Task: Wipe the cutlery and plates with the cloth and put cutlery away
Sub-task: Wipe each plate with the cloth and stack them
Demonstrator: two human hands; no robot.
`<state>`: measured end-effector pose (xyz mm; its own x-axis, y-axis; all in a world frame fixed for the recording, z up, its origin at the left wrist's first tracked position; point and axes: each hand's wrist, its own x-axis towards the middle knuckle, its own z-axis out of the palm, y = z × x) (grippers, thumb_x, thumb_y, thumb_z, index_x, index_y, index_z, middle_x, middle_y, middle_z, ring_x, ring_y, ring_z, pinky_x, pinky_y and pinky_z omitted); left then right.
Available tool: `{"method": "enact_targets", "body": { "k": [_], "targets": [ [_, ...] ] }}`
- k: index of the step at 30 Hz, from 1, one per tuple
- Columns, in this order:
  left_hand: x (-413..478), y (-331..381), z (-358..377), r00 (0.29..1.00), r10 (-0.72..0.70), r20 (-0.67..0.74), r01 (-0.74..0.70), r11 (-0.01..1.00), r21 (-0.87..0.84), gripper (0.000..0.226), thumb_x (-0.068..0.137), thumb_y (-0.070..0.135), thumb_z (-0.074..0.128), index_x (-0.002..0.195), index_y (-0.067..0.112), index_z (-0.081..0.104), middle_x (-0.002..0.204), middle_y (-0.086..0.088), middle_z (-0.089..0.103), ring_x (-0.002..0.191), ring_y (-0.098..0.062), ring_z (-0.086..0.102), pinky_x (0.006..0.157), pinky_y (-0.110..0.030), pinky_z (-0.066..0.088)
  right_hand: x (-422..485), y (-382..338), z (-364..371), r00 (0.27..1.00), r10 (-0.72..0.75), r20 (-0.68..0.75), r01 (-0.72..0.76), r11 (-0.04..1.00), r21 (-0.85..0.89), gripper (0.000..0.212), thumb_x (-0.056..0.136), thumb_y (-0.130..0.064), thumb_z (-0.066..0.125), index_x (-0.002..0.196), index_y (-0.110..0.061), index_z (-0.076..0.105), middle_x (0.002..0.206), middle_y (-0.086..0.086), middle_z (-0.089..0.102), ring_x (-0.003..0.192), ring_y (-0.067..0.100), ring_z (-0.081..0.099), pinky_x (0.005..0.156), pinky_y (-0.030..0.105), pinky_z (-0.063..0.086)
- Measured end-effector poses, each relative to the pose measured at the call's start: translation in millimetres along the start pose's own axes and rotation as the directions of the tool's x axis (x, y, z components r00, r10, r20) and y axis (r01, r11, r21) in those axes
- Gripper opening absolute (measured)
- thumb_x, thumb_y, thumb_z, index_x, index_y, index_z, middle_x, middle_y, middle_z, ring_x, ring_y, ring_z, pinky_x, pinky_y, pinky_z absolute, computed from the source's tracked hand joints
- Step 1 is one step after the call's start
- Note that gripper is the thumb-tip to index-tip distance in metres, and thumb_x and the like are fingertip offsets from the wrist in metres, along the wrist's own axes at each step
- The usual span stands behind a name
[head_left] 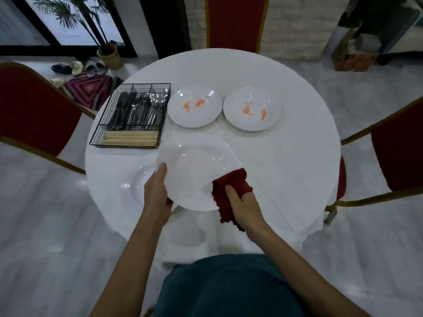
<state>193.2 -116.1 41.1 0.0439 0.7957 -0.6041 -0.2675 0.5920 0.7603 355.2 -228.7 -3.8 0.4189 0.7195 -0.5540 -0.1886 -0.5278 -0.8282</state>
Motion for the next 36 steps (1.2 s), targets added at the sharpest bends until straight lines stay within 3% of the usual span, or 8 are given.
{"method": "enact_targets", "body": {
  "k": [6,10,13,18,21,23,29,36],
  "targets": [
    [31.6,-5.6,-90.4,0.987,-0.057,-0.151,0.093,0.966,0.241,0.018,0.103,0.021,0.052,0.109,0.016,0.068,0.107,-0.004,0.072,0.098,-0.023,0.068,0.075,-0.038,0.056,29.4,13.4,35.4,0.999,-0.018,0.050,0.029,0.973,-0.227,0.033,0.102,-0.047,0.056,0.109,-0.016,0.066,0.091,0.003,0.076,0.077,0.017,0.073,0.054,0.026,0.054],
    [46.6,-0.6,-143.3,0.976,-0.085,-0.201,0.145,0.942,0.304,0.013,0.098,0.013,0.063,0.109,0.010,0.067,0.105,-0.007,0.073,0.096,-0.024,0.070,0.080,-0.036,0.055,47.7,14.9,70.2,0.995,-0.057,0.087,0.085,0.927,-0.365,0.039,0.100,-0.048,0.058,0.103,-0.010,0.067,0.087,0.004,0.073,0.077,0.019,0.071,0.060,0.023,0.056],
    [63.4,4.8,-170.0,0.976,-0.058,-0.208,0.140,0.903,0.405,0.023,0.093,0.018,0.071,0.114,0.010,0.066,0.104,-0.009,0.073,0.096,-0.026,0.071,0.079,-0.035,0.057,60.7,13.0,95.2,0.994,-0.063,0.085,0.096,0.872,-0.480,0.044,0.099,-0.053,0.057,0.103,-0.010,0.066,0.086,0.006,0.074,0.076,0.021,0.072,0.068,0.034,0.060],
    [94.3,8.0,-198.5,0.988,0.069,-0.137,0.057,0.666,0.744,0.020,0.094,0.033,0.067,0.090,0.014,0.071,0.083,-0.005,0.074,0.083,-0.024,0.072,0.082,-0.040,0.059,70.1,9.1,124.3,0.997,-0.054,0.050,0.074,0.730,-0.679,0.055,0.094,-0.066,0.053,0.102,-0.013,0.063,0.086,0.001,0.070,0.077,0.021,0.070,0.075,0.039,0.060],
    [109.3,10.6,-200.9,0.993,0.105,-0.050,-0.010,0.508,0.861,0.029,0.097,0.038,0.059,0.087,0.011,0.065,0.073,0.001,0.069,0.073,-0.018,0.065,0.065,-0.024,0.048,71.8,5.8,123.0,0.999,-0.029,-0.023,0.002,0.660,-0.751,0.054,0.094,-0.068,0.053,0.102,-0.015,0.058,0.089,0.001,0.067,0.080,0.023,0.067,0.076,0.037,0.057],
    [118.7,14.9,-204.9,0.994,0.105,-0.001,-0.047,0.457,0.888,0.033,0.099,0.041,0.057,0.088,0.010,0.059,0.075,0.000,0.066,0.070,-0.013,0.060,0.058,-0.019,0.039,73.7,5.8,120.9,0.998,-0.009,-0.064,-0.043,0.648,-0.761,0.052,0.094,-0.065,0.056,0.102,-0.014,0.059,0.089,0.002,0.068,0.075,0.021,0.066,0.070,0.035,0.057],
    [136.5,34.8,-228.9,0.988,0.137,0.069,-0.112,0.333,0.936,0.039,0.097,0.047,0.057,0.075,0.015,0.049,0.071,-0.001,0.059,0.065,-0.013,0.055,0.056,-0.024,0.038,70.5,5.5,137.6,0.991,0.007,-0.132,-0.094,0.745,-0.660,0.045,0.094,-0.057,0.062,0.106,-0.013,0.061,0.087,0.002,0.067,0.076,0.021,0.067,0.065,0.034,0.057],
    [142.1,58.6,-177.6,0.970,0.155,0.185,-0.230,0.363,0.903,0.037,0.101,0.041,0.052,0.081,0.010,0.053,0.072,-0.001,0.062,0.068,-0.009,0.056,0.056,-0.020,0.035,46.6,-16.5,143.0,0.969,-0.026,-0.246,-0.072,0.922,-0.381,0.040,0.098,-0.053,0.059,0.096,-0.014,0.069,0.074,0.001,0.075,0.064,0.016,0.072,0.052,0.026,0.055]
  ]
}}
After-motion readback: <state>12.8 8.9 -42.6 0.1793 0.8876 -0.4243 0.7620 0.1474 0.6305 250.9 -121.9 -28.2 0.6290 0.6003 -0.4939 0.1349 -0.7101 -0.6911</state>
